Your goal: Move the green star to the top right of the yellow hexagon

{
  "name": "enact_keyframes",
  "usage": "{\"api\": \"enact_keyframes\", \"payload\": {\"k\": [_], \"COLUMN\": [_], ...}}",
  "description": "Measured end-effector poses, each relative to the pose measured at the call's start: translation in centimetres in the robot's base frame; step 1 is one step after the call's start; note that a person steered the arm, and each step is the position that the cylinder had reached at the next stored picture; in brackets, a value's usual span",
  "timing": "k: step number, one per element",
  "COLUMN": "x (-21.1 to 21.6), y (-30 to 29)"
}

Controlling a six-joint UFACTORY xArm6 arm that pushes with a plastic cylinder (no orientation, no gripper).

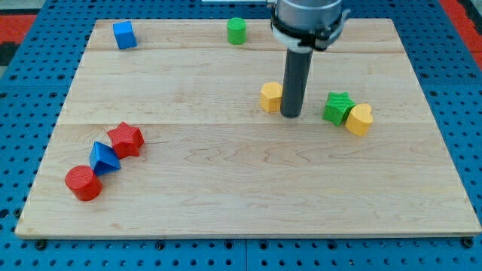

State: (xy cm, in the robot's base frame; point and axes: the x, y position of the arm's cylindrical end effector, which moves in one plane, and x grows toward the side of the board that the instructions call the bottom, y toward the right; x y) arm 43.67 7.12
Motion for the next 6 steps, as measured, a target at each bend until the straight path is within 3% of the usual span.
{"api": "enact_keyframes", "payload": {"k": [2, 3, 4, 6], "x": [0.2, 2.6, 0.7, -13.6], "y": [2.4, 2.1, 8.6, 8.1]}}
